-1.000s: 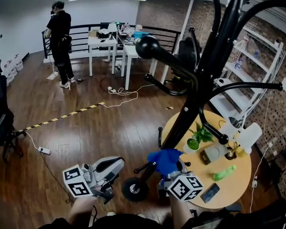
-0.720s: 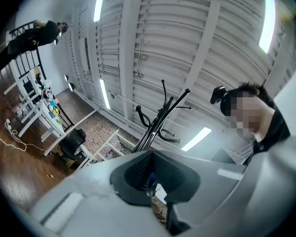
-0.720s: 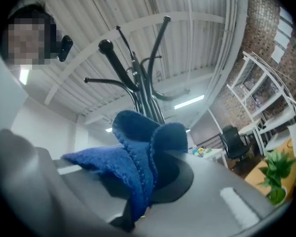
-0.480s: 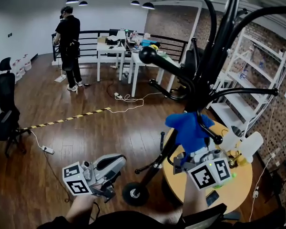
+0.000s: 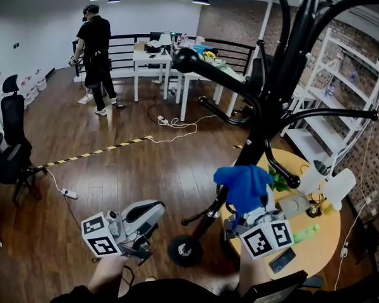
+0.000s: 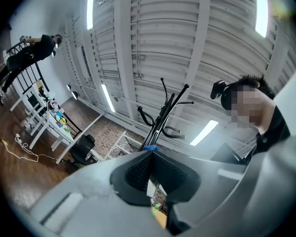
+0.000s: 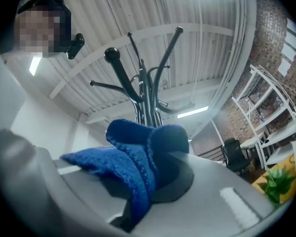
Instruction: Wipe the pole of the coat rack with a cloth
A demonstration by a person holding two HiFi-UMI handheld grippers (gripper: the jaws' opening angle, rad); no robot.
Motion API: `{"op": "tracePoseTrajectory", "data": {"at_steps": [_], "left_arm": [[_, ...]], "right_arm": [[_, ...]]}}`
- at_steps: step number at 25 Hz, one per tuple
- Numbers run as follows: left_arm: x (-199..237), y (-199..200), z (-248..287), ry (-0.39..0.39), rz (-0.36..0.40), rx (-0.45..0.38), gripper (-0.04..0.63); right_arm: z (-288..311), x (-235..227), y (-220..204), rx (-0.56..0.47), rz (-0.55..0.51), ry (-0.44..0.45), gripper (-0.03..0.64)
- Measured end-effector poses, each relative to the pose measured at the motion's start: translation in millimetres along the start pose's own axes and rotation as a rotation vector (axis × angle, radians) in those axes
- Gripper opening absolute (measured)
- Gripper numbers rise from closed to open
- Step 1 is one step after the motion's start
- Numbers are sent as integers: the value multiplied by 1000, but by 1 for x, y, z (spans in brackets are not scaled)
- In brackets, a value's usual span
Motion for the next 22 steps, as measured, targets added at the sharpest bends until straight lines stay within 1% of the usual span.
{"op": "tracePoseTrajectory", "data": {"at_steps": [2,8,11,15,19,22], "left_arm": [[4,-3,0,13,-9,7,3],[7,-10,0,33,-29,24,3],[7,-14,1,40,-35,28,2],[7,-17,1,47,-38,35,2],[6,-18,-2,58,-33,32,2],[4,-16,-6,71,-30,23,3]], "right_arm": [[-11,-1,-30,49,36,-7,23],[-50,1,-127,243,128,-39,23],[-65,2,-166,321,133,-52,23],[-75,11,-203,419,82,-42,23],[-88,8,-236,490,132,-72,23],[-89,8,-239,506,118,-76,23]]}}
Point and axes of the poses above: the fingertips, and each gripper's own axes: z forward along the fingers, x to its left, y out of its top, the point moved 3 cm from there along -z, backward along the fingers, and after that the axes turned 12 degrees about -z, right-handed, at the moved point
